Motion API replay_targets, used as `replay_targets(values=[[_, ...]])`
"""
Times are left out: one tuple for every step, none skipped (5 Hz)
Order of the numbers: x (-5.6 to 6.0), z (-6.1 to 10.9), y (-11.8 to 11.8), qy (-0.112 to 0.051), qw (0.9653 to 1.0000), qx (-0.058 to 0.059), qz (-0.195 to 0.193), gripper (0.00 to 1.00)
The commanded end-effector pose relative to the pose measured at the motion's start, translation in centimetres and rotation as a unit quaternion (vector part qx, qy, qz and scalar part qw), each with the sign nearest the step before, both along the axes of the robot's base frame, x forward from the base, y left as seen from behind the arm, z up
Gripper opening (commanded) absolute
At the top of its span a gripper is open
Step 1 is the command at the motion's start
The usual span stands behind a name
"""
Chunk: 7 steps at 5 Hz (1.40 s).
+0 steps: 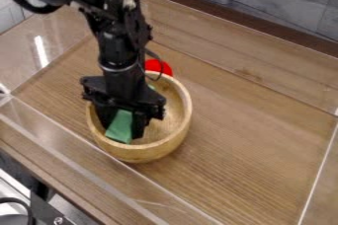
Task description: Remove the green stick from the brown bowl and put it on the table
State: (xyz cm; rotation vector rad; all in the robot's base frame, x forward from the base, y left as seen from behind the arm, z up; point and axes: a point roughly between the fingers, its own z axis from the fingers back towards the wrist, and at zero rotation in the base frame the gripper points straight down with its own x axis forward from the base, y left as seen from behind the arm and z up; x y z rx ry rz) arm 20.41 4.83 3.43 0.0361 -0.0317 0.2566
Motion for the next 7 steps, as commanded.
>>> replay_targets(values=[[0.8, 0.2, -0.1, -0.017, 0.9997, 0.009, 0.011, 0.0], [0.9, -0.2, -0.7, -0.018, 0.9997, 0.014, 0.013, 0.0], [0.7, 0.4, -0.6, -0.028, 0.9995, 0.011, 0.007, 0.0], [1.0, 1.4, -1.3, -0.036, 0.9992, 0.008, 0.012, 0.0], [1.3, 2.3, -2.0, -0.044, 0.9989, 0.005, 0.015, 0.0], [2.2, 2.9, -2.1, -0.055, 0.9985, 0.0, -0.006, 0.0], [3.0, 3.5, -2.3, -0.065, 0.9975, -0.006, -0.026, 0.0]])
